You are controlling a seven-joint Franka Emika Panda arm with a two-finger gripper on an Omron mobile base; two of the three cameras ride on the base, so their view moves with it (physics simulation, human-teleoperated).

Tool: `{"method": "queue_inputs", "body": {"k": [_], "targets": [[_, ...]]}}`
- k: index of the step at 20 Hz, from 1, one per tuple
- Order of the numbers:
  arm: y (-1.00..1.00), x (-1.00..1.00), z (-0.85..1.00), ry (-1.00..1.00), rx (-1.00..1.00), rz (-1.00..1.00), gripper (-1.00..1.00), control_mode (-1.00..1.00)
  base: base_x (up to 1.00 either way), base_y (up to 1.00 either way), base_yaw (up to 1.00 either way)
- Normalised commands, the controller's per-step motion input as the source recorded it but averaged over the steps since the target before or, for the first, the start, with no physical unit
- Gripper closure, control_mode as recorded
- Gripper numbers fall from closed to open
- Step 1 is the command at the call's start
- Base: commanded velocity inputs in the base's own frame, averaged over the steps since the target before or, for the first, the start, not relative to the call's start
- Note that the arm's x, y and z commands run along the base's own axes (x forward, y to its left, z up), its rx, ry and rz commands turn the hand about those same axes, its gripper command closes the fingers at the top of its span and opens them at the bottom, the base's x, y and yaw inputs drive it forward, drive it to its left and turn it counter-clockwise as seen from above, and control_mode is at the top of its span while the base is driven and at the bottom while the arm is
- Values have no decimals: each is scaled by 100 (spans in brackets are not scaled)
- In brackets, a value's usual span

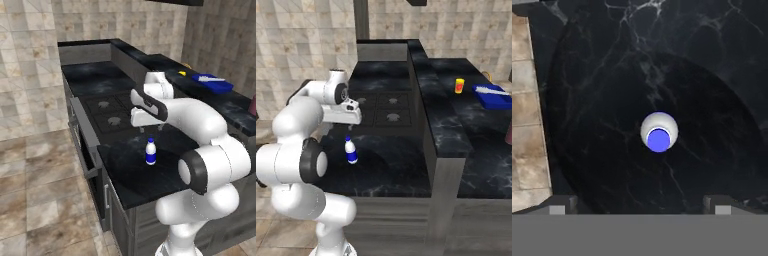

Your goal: Place the drinks on the dining counter in a tight cluster.

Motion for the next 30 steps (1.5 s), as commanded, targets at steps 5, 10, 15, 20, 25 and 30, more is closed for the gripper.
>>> {"method": "queue_inputs", "body": {"k": [5, 10, 15, 20, 25, 30], "targets": [[-22, 0, -11, -12, 0, 0, -100, -100, 0, 0, 0], [-9, 0, -33, -28, 0, 4, -100, -100, 0, 0, 0], [0, 0, -16, -31, 7, 10, -100, -100, 0, 0, 0], [-20, 0, 23, -5, 5, 14, -100, -100, 0, 0, 0], [-22, 0, 0, 0, 0, 15, -100, -100, 0, 0, 0], [-6, 0, 0, 0, 0, 12, -100, -100, 0, 0, 0]]}}
